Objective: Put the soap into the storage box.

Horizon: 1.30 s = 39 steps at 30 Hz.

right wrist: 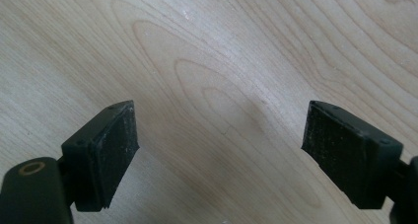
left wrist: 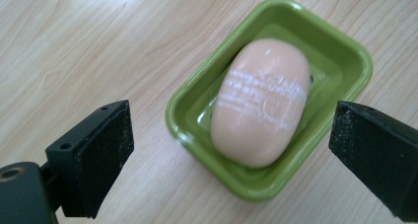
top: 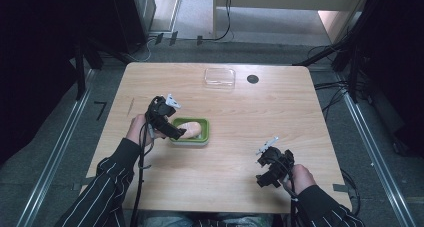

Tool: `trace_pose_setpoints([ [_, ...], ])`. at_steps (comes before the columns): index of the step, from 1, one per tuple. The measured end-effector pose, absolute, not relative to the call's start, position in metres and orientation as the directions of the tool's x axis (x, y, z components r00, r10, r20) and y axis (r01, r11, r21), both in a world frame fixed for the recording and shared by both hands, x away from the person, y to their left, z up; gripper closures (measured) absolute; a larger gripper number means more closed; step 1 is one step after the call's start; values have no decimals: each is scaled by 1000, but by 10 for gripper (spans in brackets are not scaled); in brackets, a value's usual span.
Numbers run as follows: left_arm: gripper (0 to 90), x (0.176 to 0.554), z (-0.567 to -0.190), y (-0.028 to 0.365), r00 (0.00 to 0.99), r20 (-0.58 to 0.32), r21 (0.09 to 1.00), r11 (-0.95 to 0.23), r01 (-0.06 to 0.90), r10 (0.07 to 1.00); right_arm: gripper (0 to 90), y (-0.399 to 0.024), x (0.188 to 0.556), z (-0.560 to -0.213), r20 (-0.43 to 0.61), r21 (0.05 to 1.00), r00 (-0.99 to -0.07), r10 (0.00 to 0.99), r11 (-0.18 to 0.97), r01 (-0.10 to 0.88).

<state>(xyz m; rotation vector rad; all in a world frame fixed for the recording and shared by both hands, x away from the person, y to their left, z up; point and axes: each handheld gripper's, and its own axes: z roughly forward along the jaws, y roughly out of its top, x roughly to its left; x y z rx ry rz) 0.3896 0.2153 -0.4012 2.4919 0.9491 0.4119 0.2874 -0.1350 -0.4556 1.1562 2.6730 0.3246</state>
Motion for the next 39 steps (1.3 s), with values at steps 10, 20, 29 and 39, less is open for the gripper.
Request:
trace_pose_setpoints([
  [10, 37, 376, -401, 228, 694, 116, 473, -654, 591, 710, 143, -134, 287, -456, -102, 282, -665, 740, 663, 694],
  [20, 37, 362, -407, 236, 683, 123, 438, -657, 613, 720, 143, -134, 287, -455, -105, 281, -668, 737, 666, 691],
  [29, 34, 348, -414, 243, 685, 119, 420, -661, 621, 719, 143, -135, 287, -456, -103, 285, -670, 735, 667, 688],
  [39, 30, 338, -423, 250, 693, 108, 394, -671, 628, 713, 142, -135, 287, -455, -101, 281, -671, 735, 668, 689],
])
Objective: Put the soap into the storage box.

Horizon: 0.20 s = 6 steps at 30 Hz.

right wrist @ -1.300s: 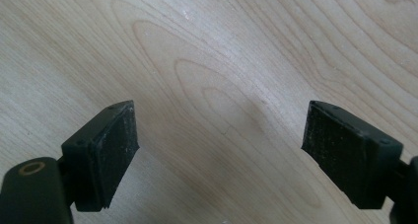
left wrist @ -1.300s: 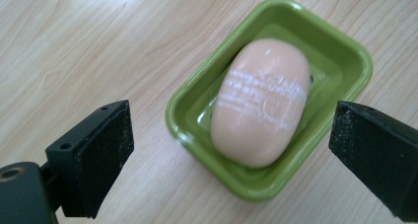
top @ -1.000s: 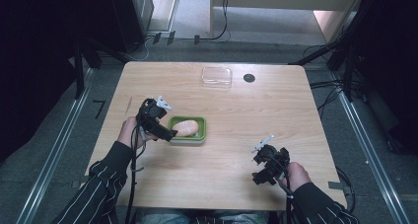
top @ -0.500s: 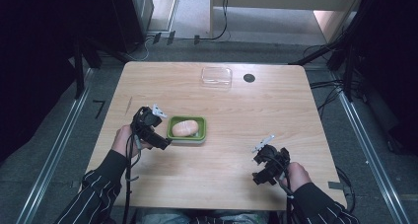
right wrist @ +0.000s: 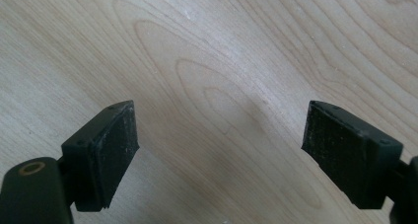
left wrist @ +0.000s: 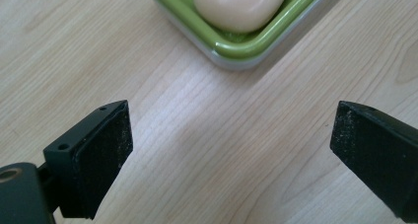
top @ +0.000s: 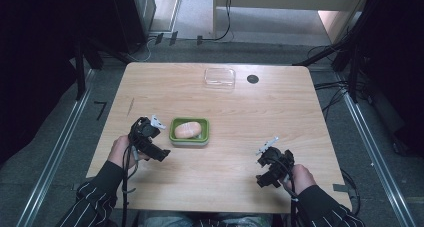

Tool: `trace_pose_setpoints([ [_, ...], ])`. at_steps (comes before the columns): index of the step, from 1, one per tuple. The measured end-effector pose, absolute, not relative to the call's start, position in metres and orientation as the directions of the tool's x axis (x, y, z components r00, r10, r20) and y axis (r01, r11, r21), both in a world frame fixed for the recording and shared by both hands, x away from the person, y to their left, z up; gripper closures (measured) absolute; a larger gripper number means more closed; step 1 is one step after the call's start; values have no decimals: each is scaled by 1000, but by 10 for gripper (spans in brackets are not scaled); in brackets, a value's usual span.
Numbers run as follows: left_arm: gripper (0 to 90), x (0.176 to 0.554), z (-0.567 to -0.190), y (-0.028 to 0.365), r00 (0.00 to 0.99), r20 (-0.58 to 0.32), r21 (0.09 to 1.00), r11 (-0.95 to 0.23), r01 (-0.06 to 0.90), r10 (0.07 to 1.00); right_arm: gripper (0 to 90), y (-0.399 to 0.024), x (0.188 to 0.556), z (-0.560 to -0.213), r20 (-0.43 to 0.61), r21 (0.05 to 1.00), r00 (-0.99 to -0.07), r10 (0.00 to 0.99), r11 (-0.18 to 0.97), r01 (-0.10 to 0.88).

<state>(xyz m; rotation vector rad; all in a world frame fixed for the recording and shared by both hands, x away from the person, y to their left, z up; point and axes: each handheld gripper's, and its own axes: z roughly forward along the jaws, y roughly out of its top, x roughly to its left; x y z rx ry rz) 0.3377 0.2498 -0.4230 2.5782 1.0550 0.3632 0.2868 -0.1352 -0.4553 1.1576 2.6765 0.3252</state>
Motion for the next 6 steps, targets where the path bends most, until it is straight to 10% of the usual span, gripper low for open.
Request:
trace_pose_setpoints([
  [6, 30, 338, -427, 249, 696, 107, 381, -676, 631, 710, 143, -136, 288, -456, -102, 287, -678, 728, 674, 681],
])
